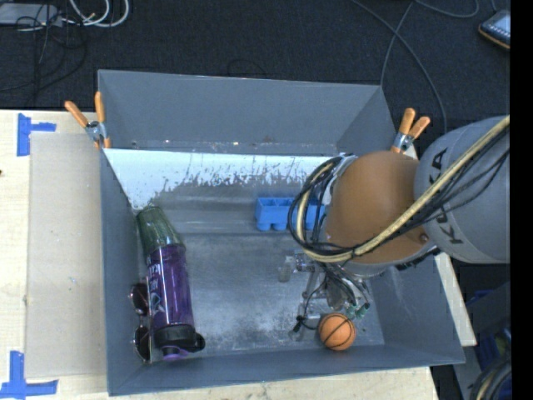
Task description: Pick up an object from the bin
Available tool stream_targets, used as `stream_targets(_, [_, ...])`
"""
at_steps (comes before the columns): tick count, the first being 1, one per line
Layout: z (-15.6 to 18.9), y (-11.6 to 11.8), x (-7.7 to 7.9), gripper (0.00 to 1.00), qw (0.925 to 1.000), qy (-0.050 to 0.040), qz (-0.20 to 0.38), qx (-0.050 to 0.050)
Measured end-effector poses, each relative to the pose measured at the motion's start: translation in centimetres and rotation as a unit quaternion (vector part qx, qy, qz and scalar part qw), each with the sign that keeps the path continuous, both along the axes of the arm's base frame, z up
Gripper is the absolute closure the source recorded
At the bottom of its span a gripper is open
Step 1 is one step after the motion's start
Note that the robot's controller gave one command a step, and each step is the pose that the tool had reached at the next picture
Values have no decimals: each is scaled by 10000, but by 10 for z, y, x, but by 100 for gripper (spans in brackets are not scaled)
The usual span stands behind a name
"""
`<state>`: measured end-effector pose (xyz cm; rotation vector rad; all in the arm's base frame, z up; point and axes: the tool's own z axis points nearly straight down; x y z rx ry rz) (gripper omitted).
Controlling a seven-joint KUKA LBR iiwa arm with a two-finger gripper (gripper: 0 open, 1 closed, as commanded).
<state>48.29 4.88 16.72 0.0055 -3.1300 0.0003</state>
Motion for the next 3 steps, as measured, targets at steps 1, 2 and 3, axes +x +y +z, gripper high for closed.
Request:
stream_targets(1, [4, 0, 2, 0, 10000, -41, -12, 3])
stream_targets(2, [-61, -72, 1, 0, 9989, -42, 464, 6])
stream_targets(3, [-63, -117, -3, 0, 9991, -64, -421, 19])
